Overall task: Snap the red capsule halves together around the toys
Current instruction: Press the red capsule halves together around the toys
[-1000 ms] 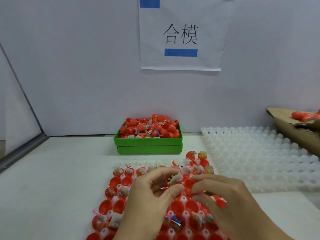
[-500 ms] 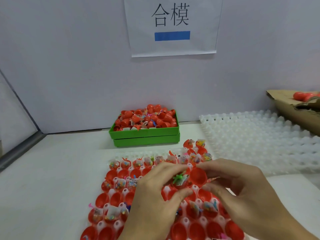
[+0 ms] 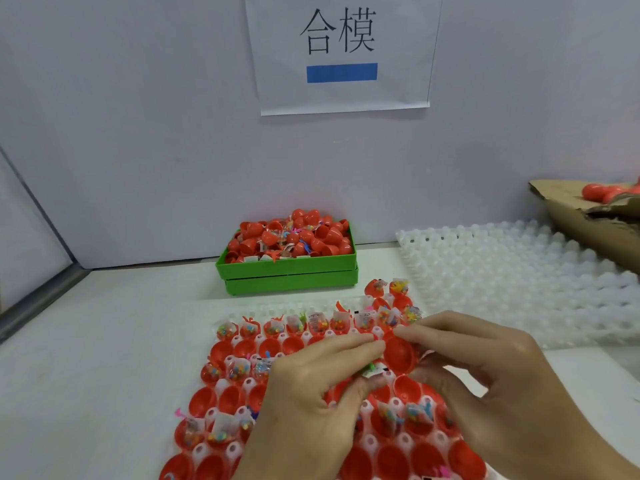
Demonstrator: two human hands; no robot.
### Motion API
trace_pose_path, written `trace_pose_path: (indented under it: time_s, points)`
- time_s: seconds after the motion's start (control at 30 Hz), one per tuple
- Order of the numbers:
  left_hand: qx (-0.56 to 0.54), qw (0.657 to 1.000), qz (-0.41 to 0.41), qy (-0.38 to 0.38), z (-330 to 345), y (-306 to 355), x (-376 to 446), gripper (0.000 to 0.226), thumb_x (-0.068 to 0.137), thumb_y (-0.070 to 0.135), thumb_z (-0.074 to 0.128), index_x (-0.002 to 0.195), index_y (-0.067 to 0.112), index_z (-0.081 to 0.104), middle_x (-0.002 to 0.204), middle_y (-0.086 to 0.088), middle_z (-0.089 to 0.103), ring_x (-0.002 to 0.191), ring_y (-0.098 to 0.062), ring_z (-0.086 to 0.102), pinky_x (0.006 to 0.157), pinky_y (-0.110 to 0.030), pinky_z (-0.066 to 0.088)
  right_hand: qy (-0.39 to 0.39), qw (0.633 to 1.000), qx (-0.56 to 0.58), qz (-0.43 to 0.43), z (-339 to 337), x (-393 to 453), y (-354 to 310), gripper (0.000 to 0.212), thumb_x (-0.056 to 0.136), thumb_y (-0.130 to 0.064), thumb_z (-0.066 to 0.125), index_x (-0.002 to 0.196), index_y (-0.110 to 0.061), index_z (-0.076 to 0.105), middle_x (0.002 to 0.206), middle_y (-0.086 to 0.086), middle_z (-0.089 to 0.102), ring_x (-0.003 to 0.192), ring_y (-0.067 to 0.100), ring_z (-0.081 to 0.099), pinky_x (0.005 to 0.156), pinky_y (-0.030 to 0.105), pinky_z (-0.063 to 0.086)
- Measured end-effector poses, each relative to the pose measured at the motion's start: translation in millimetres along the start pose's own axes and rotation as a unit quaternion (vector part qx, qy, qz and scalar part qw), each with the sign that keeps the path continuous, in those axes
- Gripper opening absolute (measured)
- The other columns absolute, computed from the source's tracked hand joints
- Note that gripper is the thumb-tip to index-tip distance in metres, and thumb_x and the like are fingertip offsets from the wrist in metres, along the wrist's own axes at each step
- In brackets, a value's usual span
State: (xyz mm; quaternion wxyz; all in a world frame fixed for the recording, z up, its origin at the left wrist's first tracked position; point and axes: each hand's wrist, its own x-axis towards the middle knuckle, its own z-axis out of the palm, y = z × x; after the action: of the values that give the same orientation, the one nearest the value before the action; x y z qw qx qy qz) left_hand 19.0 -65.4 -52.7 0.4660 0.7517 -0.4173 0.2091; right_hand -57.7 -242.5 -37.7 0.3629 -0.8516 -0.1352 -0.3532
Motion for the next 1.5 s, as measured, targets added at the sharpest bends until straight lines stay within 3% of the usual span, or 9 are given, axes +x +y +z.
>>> trace_pose_path:
  time_s: [0.07,0.17,0.37,0.47,0.77,0.9,1.13,1.23,1.5]
  points:
    - [0.036,0.999,0.022,0.011,3,-1,-1,0.036,0.067,0.013,0.078,0.103,0.015,0.078,0.107,0.009,0.074,0.105,0.006,0.065,0.091,-0.011,0.049,0.002,0.999,-0.036,-0.019,3,-1,-2,0.033,0.074,-0.008,0.073,0.106,-0.013,0.077,0.095,-0.007,0.069,0.079,0.001,0.068,0.069,0.008,0.050]
    - [0.029,0.999,0.002,0.025,5,4,-3,0.051,0.062,0.010,0.077,0.113,0.013,0.072,0.108,0.017,0.069,0.103,0.010,0.063,0.089,-0.009,0.049,0.009,0.999,-0.040,-0.028,7,-2,-1,0.032,0.076,-0.011,0.072,0.108,-0.012,0.076,0.094,-0.003,0.066,0.082,0.001,0.066,0.070,0.006,0.048]
    - [-0.067,0.994,-0.089,0.002,-5,10,0,0.061,0.057,0.025,0.086,0.111,0.048,0.067,0.100,0.030,0.071,0.091,0.009,0.068,0.081,-0.011,0.054,0.035,0.999,0.035,0.017,11,-4,3,0.036,0.073,-0.008,0.073,0.106,-0.021,0.077,0.094,-0.008,0.065,0.075,0.006,0.068,0.067,0.012,0.053]
    - [-0.074,0.992,-0.105,-0.016,-9,10,1,0.067,0.060,0.013,0.092,0.107,0.053,0.066,0.098,0.031,0.071,0.091,0.007,0.069,0.080,-0.010,0.054,0.041,0.992,0.109,0.057,10,-4,3,0.037,0.078,-0.005,0.076,0.109,-0.026,0.076,0.097,-0.009,0.065,0.073,0.009,0.070,0.067,0.013,0.054]
    - [-0.155,0.978,-0.141,0.004,-10,19,6,0.040,0.058,0.030,0.080,0.096,0.043,0.075,0.089,0.018,0.074,0.082,-0.004,0.072,0.072,-0.016,0.058,0.025,0.972,0.213,0.097,13,-5,3,0.056,0.072,0.024,0.069,0.094,-0.027,0.080,0.095,-0.006,0.070,0.069,0.017,0.071,0.065,0.020,0.056]
    - [-0.176,0.975,-0.137,0.006,-5,20,4,0.036,0.059,0.026,0.079,0.094,0.035,0.078,0.089,0.011,0.074,0.085,-0.008,0.072,0.070,-0.021,0.060,0.048,0.968,0.228,0.093,15,-4,1,0.036,0.071,0.000,0.079,0.096,-0.026,0.080,0.096,-0.005,0.071,0.064,0.018,0.071,0.065,0.021,0.056]
    - [-0.226,0.961,-0.155,0.019,-1,23,3,0.026,0.070,0.035,0.079,0.095,0.030,0.080,0.094,0.005,0.075,0.092,-0.012,0.071,0.071,-0.023,0.060,0.066,0.972,0.208,0.092,14,-3,-2,0.029,0.070,-0.021,0.078,0.098,-0.027,0.079,0.096,-0.004,0.069,0.062,0.021,0.070,0.065,0.026,0.057]
    - [-0.248,0.952,-0.178,0.037,2,24,4,0.016,0.074,0.020,0.081,0.087,0.028,0.080,0.087,0.000,0.076,0.085,-0.014,0.072,0.068,-0.019,0.058,0.066,0.974,0.197,0.084,15,-4,-2,0.031,0.070,-0.017,0.077,0.099,-0.028,0.078,0.095,-0.007,0.069,0.062,0.018,0.069,0.064,0.023,0.056]
    - [-0.240,0.945,-0.222,0.033,3,23,2,0.041,0.072,-0.014,0.075,0.078,0.026,0.080,0.076,0.000,0.076,0.078,-0.010,0.073,0.067,-0.016,0.057,0.061,0.987,0.134,0.058,20,-6,1,0.043,0.069,-0.003,0.076,0.104,-0.028,0.076,0.096,-0.011,0.067,0.068,0.015,0.071,0.065,0.024,0.058]
